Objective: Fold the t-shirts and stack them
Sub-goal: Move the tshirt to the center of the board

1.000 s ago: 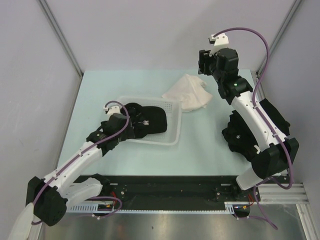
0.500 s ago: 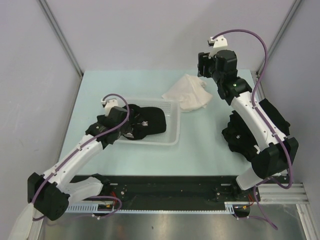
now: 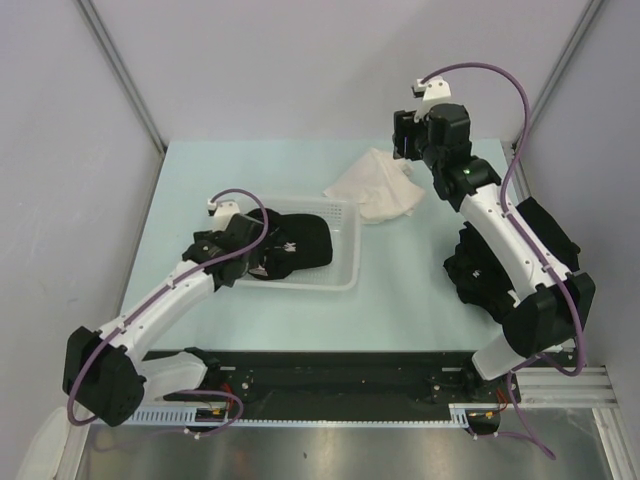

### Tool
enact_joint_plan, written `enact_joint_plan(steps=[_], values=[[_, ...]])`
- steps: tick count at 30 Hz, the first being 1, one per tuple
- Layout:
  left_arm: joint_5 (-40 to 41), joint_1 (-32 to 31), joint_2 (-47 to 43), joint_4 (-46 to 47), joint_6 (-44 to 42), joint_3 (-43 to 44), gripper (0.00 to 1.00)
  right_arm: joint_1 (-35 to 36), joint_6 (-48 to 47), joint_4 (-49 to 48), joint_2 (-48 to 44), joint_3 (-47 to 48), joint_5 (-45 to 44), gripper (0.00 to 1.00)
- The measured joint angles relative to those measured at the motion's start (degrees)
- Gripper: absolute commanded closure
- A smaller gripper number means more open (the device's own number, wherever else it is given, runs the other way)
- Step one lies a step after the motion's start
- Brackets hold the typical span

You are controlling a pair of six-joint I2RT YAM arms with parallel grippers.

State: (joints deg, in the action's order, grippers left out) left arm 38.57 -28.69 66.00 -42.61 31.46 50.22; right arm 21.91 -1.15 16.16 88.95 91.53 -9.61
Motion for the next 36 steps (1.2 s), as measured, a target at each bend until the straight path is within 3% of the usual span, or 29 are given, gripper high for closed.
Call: enact_joint_plan(steps=[7, 16, 19, 22, 36], values=[[1.77, 0.2, 4.09, 1.46, -0.11, -0.42, 0.17, -0.02, -0.02, 1.2, -0.04, -2.49, -0.02, 0.33], [1.97, 1.25, 5.81, 5.51, -3.39, -3.37, 0.43, -0.09, -0.17, 2.51, -1.75, -4.2, -0.02, 0.33], [1.81, 1.57, 6.01, 6.36, -4.48, -3.41, 0.57, -0.15, -0.17, 2.43, -2.29, -4.35, 0.0, 0.33], [1.68, 1.62, 6.25, 7.1, -5.27, -3.41, 0.98, -0.17, -0.15, 2.4, -2.4, -4.37, 0.0, 0.33], [-1.53, 5.27, 9.44, 9.99, -3.28, 1.09, 1.0, -0.15, 0.07, 2.73, -2.4, -4.5, 1.07, 0.33]])
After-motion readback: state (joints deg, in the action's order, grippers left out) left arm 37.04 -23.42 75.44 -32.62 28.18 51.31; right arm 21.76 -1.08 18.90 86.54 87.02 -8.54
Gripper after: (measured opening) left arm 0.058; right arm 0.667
